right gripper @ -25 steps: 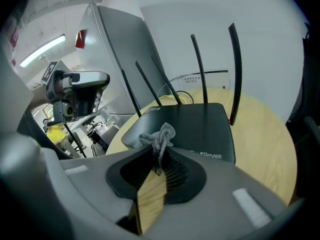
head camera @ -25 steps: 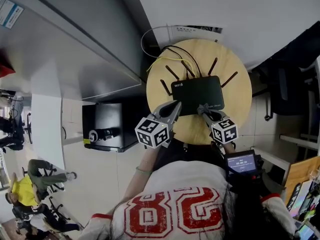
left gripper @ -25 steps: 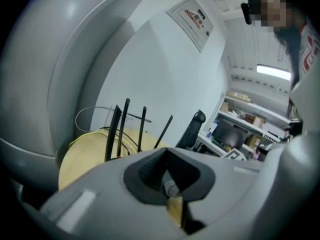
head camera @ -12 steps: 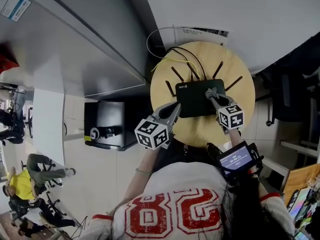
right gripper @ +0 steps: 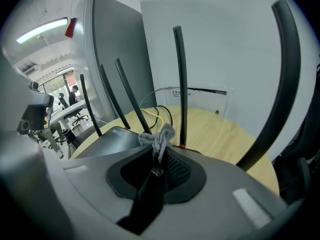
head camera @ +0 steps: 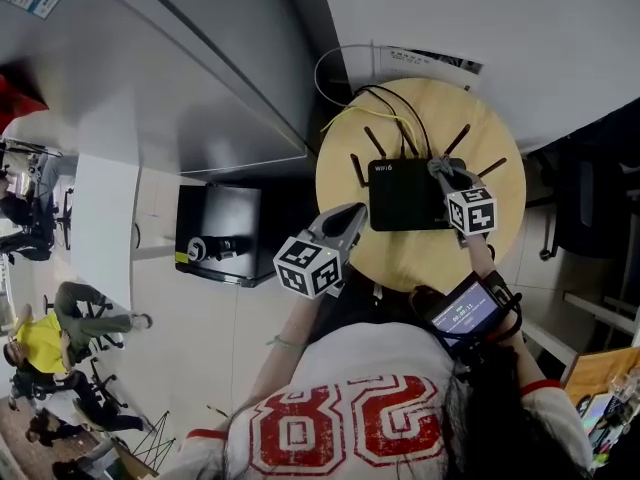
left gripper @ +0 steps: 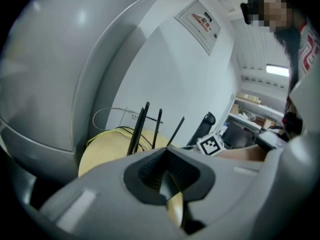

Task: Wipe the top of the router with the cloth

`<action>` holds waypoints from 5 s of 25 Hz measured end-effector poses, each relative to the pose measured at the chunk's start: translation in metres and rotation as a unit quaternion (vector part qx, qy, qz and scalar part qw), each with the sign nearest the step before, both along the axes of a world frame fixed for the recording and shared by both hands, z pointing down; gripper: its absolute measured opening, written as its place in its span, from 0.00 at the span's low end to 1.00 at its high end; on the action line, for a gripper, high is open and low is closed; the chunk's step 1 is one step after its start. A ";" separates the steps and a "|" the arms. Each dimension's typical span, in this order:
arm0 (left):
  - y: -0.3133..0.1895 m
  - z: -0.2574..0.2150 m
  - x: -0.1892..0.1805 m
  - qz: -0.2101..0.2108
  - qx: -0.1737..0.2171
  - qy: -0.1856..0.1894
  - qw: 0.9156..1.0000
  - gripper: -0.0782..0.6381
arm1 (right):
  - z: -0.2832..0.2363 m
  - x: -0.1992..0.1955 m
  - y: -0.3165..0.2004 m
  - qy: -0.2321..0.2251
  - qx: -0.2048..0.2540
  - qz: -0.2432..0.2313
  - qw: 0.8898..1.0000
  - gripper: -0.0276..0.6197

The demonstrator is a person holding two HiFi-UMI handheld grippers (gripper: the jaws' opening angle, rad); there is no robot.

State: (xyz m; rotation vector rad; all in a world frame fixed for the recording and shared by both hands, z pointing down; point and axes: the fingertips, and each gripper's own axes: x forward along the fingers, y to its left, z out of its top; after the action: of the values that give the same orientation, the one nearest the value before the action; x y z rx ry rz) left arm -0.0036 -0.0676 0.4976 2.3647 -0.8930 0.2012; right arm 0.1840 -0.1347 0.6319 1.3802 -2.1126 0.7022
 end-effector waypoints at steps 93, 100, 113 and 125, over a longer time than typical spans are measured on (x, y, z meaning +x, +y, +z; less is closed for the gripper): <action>0.003 0.005 0.051 0.107 -0.007 0.014 0.994 0.11 | -0.004 0.081 0.093 -0.002 -0.007 0.142 0.990 0.13; -0.005 0.005 0.030 0.065 -0.008 0.011 0.998 0.11 | 0.009 0.091 0.069 0.018 -0.025 0.112 0.993 0.13; -0.002 0.008 0.024 0.045 -0.013 0.006 0.999 0.11 | 0.018 0.084 0.062 0.008 -0.036 0.092 0.995 0.13; 0.008 0.006 0.044 0.079 -0.011 0.011 0.997 0.11 | 0.018 0.078 0.102 -0.012 -0.040 0.117 0.992 0.13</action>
State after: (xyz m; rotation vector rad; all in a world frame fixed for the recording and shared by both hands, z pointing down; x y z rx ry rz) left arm 0.0405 -0.0599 0.5037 2.4127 -0.6887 0.2462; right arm 0.2625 -0.0332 0.6503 1.5980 -1.9362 0.8912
